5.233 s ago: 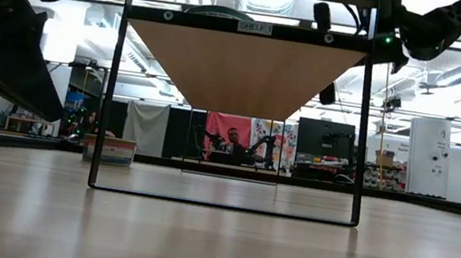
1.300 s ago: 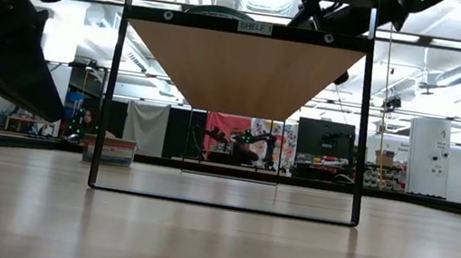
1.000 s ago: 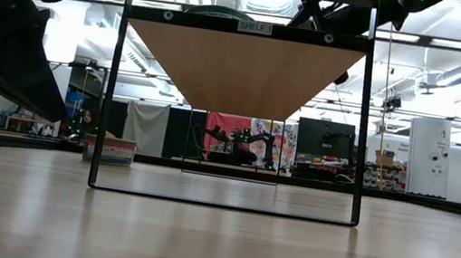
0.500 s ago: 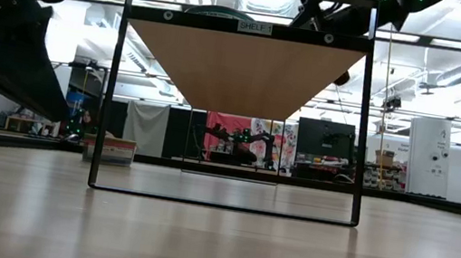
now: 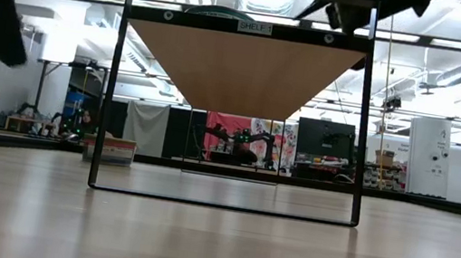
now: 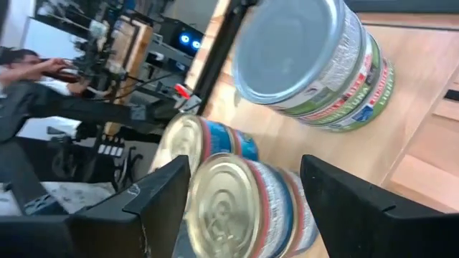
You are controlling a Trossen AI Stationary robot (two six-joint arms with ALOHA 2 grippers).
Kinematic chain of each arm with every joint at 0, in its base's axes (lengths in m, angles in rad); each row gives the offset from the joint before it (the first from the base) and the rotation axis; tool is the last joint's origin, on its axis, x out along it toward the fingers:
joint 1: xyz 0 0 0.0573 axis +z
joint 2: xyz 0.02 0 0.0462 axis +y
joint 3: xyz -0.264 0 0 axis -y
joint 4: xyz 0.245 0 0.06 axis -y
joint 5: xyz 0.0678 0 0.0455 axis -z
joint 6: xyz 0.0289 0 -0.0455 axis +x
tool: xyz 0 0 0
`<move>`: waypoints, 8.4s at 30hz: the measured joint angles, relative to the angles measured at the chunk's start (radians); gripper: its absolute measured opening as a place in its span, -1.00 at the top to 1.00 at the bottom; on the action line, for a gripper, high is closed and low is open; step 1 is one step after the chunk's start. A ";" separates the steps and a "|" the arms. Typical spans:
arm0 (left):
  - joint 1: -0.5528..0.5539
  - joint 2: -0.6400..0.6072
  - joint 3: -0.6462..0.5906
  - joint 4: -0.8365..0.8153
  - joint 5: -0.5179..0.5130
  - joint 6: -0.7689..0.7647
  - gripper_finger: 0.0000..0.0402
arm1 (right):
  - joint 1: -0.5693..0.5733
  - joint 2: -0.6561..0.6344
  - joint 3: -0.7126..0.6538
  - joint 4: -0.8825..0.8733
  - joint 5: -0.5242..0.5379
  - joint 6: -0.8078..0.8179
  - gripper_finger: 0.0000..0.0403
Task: Stack canned seafood by type on shelf
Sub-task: Stack the blue-pink tuna can on top of the blue-pink tuna can on the shelf aligned with the other blue-pink tuna can
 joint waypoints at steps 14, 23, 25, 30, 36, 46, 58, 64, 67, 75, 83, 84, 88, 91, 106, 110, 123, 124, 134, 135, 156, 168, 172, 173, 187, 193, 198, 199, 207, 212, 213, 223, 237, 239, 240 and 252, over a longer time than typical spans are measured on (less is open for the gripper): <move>-0.011 -0.295 0.001 0.030 0.298 0.165 1.00 | 0.269 -0.150 0.000 -0.027 0.097 0.076 0.02; -0.013 -0.400 0.001 0.038 0.314 0.134 1.00 | 0.624 -0.178 0.000 -0.160 0.366 0.240 0.28; -0.013 -0.402 0.001 0.024 0.340 0.113 1.00 | 0.697 -0.178 0.000 -0.166 0.414 0.285 0.34; -0.014 -0.388 0.001 -0.074 0.467 0.017 1.00 | 0.871 -0.165 0.000 -0.165 0.537 0.383 0.53; -0.013 -0.374 0.001 -0.196 0.504 0.013 1.00 | 1.024 -0.118 -0.001 -0.161 0.613 0.514 0.74; -0.012 -0.373 0.001 -0.200 0.347 0.044 1.00 | 1.111 -0.005 0.033 -0.465 0.432 0.795 0.95; -0.013 -0.372 0.001 -0.198 0.240 0.044 1.00 | 1.105 0.009 -0.038 -1.206 0.366 0.982 0.95; -0.008 -0.372 0.001 -0.196 0.227 0.044 1.00 | 1.102 -0.014 -0.162 -1.204 0.365 1.085 0.95; -0.005 -0.372 0.000 -0.182 0.177 0.044 1.00 | 1.091 -0.015 -0.202 -1.201 0.366 1.119 0.95; 0.013 -0.372 0.000 -0.105 0.107 0.097 1.00 | 1.000 -0.022 -0.282 -1.149 0.428 1.113 0.95; 0.029 -0.372 0.000 -0.101 0.106 0.105 1.00 | 0.939 -0.021 -0.363 -1.070 0.513 1.143 0.95; 0.029 -0.372 0.000 -0.101 0.106 0.105 1.00 | 0.940 -0.019 -0.363 -1.071 0.517 1.148 0.95; 0.030 -0.372 0.000 -0.101 0.106 0.103 1.00 | 0.938 -0.004 -0.362 -1.071 0.519 1.157 0.95; 0.031 -0.372 0.000 -0.101 0.106 0.104 1.00 | 0.924 -0.009 -0.359 -1.019 0.476 1.147 0.95; 0.035 -0.372 0.000 -0.098 0.058 0.105 1.00 | 0.911 0.034 -0.346 -0.998 0.674 1.404 0.95; 0.036 -0.372 0.000 -0.097 0.057 0.105 1.00 | 0.887 0.046 -0.358 -1.028 0.706 1.395 0.95; 0.038 -0.372 0.000 -0.094 0.058 0.105 1.00 | 0.878 0.268 -0.359 -0.992 0.515 1.334 0.95; 0.038 -0.372 0.000 -0.094 0.058 0.105 1.00 | 0.880 0.277 -0.358 -0.967 0.517 1.334 0.95; 0.038 -0.372 0.000 -0.091 0.058 0.105 1.00 | 0.915 0.291 -0.310 -0.895 0.530 1.275 0.94; 0.038 -0.372 0.000 -0.090 0.058 0.108 1.00 | 0.918 0.284 -0.303 -0.888 0.525 1.275 0.94; 0.037 -0.372 0.000 -0.048 0.058 0.145 1.00 | 1.097 0.261 -0.174 -0.588 0.548 1.193 0.94; 0.037 -0.372 0.000 0.197 0.058 0.340 1.00 | 1.167 0.261 -0.139 -0.562 0.588 0.982 0.94; 0.033 -0.372 0.000 0.227 0.058 0.341 1.00 | 1.195 0.288 -0.169 -0.534 0.647 1.020 0.94; 0.031 -0.372 0.000 0.240 0.057 0.341 1.00 | 1.200 0.300 -0.171 -0.534 0.656 1.028 0.94; -0.017 -0.268 0.000 0.483 -0.008 0.367 1.00 | 1.248 0.521 0.022 -0.394 0.650 0.957 0.94; -0.018 -0.155 0.000 0.678 -0.018 0.345 1.00 | 1.243 0.583 0.183 -0.525 0.639 0.826 0.94; -0.025 -0.088 0.000 0.740 -0.019 0.264 1.00 | 1.248 0.548 0.255 -0.699 0.649 0.760 0.94; -0.028 -0.081 0.000 0.740 -0.019 0.243 1.00 | 1.252 0.530 0.255 -0.707 0.651 0.739 0.94; -0.059 -0.076 0.001 0.655 -0.015 0.086 1.00 | 1.280 0.351 0.162 -0.706 0.651 0.622 0.96; -0.064 -0.048 0.059 0.417 0.098 -0.086 1.00 | 1.284 0.246 0.029 -0.635 0.609 0.666 0.96; -0.063 -0.036 0.082 0.372 0.119 -0.101 1.00 | 1.284 0.228 -0.008 -0.585 0.602 0.671 0.96; -0.061 0.148 0.371 0.182 0.004 -0.038 1.00 | 1.290 0.209 -0.275 -0.170 0.608 0.777 0.96; -0.050 0.259 0.459 0.164 -0.020 -0.095 1.00 | 1.290 0.236 -0.244 -0.442 0.564 0.845 0.96; -0.050 0.259 0.455 0.190 -0.019 -0.073 1.00 | 1.289 0.261 -0.259 -0.354 0.569 0.839 0.96; -0.049 0.258 0.455 0.203 -0.020 -0.064 1.00 | 1.288 0.278 -0.261 -0.311 0.570 0.839 0.96; -0.045 0.257 0.450 0.324 -0.022 -0.055 1.00 | 1.278 0.426 -0.180 -0.119 0.649 0.821 0.95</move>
